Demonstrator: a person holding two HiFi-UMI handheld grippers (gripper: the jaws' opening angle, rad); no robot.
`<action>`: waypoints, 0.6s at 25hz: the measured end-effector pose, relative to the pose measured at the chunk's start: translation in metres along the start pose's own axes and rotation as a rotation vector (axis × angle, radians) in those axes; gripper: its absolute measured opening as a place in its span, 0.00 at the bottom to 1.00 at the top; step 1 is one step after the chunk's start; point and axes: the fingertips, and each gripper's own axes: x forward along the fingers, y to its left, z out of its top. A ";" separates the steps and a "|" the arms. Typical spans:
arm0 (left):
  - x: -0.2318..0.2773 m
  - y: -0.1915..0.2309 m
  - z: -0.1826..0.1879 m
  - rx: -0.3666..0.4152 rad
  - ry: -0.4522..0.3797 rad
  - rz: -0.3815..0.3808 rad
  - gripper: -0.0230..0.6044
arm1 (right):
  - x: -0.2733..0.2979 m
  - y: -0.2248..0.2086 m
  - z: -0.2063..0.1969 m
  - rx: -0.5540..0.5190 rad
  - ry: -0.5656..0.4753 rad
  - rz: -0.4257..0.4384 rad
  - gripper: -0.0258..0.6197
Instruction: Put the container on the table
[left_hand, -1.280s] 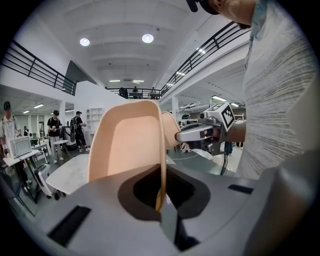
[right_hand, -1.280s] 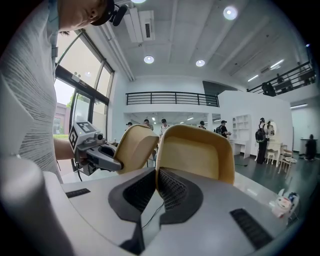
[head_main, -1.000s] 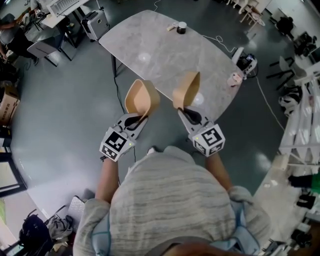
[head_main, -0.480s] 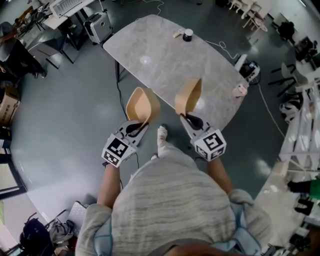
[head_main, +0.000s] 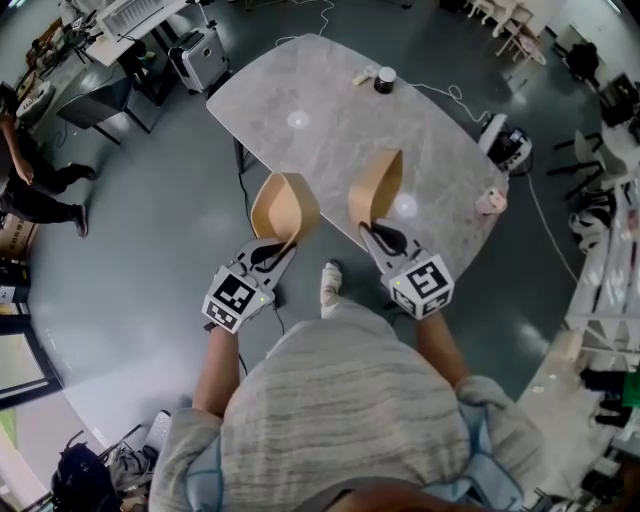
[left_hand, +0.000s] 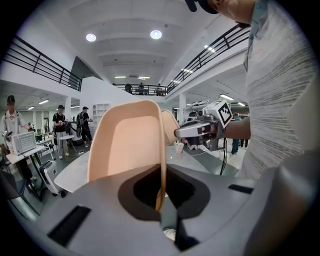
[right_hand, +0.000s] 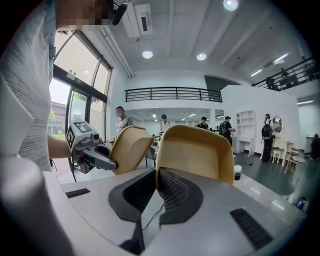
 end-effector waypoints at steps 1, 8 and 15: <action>0.005 0.005 0.001 0.002 0.004 -0.007 0.04 | 0.004 -0.006 -0.001 0.003 0.002 -0.003 0.07; 0.047 0.051 0.011 0.002 0.027 -0.053 0.04 | 0.034 -0.052 -0.001 0.057 0.020 -0.029 0.07; 0.091 0.081 0.033 0.022 0.029 -0.081 0.04 | 0.048 -0.097 0.004 0.056 0.032 -0.028 0.07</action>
